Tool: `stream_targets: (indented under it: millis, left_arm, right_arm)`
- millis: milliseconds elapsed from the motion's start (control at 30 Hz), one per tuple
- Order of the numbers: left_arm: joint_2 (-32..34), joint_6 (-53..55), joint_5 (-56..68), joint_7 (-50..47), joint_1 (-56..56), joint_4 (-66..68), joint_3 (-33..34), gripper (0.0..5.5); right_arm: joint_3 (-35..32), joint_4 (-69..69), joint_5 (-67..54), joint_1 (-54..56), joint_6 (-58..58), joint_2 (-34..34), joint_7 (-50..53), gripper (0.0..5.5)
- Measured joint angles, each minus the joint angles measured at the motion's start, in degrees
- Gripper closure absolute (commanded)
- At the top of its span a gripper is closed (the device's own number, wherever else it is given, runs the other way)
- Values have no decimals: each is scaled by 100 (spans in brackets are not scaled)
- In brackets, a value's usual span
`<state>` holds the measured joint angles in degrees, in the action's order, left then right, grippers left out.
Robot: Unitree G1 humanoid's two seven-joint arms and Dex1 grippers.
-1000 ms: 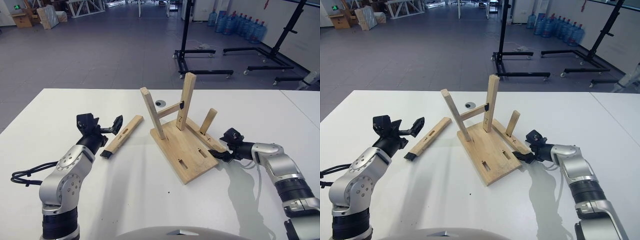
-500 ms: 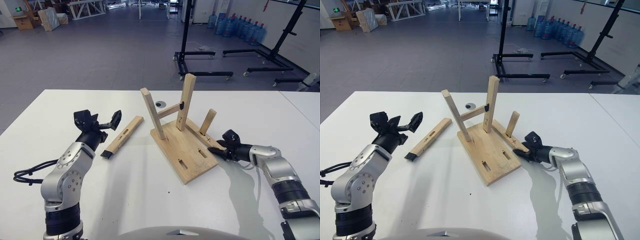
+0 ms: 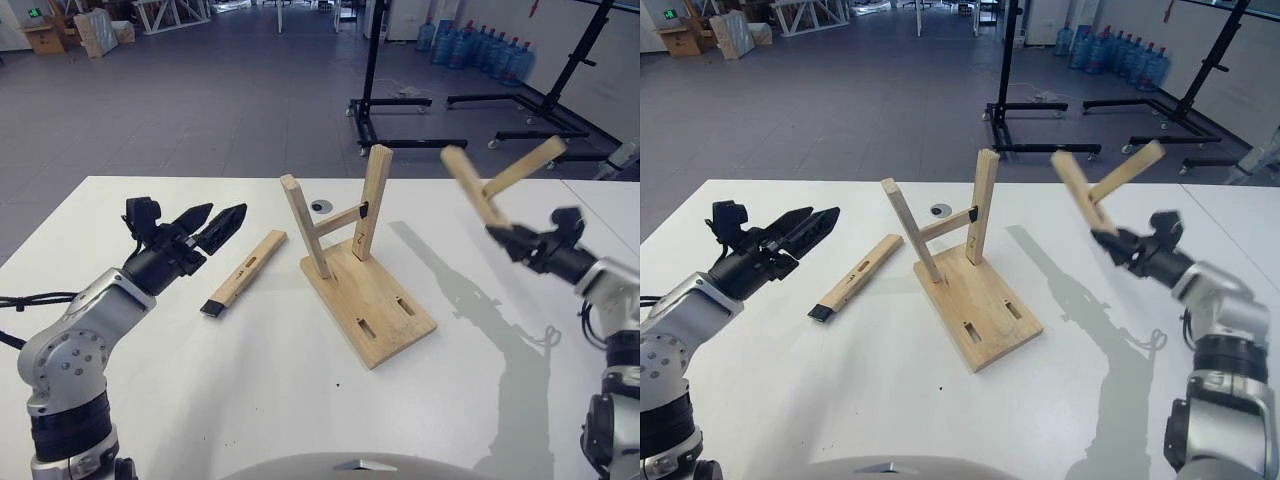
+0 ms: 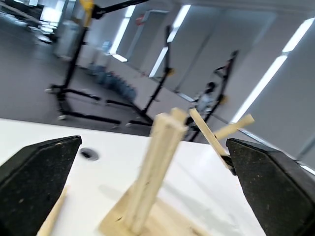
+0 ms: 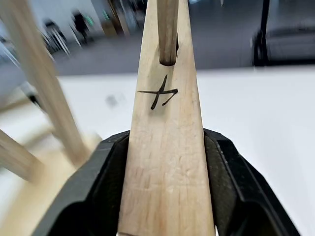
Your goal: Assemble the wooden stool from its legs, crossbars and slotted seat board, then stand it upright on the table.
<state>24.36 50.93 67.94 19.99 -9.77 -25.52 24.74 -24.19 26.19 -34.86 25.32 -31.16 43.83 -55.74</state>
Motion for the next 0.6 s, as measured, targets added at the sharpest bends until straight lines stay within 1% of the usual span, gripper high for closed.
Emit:
stream_targets:
  millis: [67, 133, 200, 267, 300, 467, 600]
  left_arm:
    - [28, 58, 540, 158, -291, 105, -45, 10]
    - [19, 98, 842, 279, -643, 279, -262, 10]
    - [-106, 107, 977, 407, -1022, 522, -517, 10]
    - [-435, 91, 1015, 487, -1432, 936, -894, 10]
    - [-553, 91, 1025, 500, -1505, 1065, -1012, 10]
    - [-868, 94, 1417, 406, -1535, 1103, -1221, 10]
    - [-883, 93, 2407, 27, -1595, 1034, -1101, 10]
  right_arm:
    - [-155, -1102, -1006, 82, -775, -81, -155, 345]
    - [-65, -2181, -1958, 118, -1506, -420, -43, 345]
    - [302, -3000, -2629, 105, -1995, -886, 146, 345]
    - [875, -3736, -3317, 74, -2468, -1586, 540, 345]
    - [995, -3865, -3539, 64, -2580, -1773, 711, 345]
    - [1168, -3906, -3840, 39, -2751, -2016, 1245, 345]
    - [1300, -3906, -3830, -118, -2750, -2014, 1296, 345]
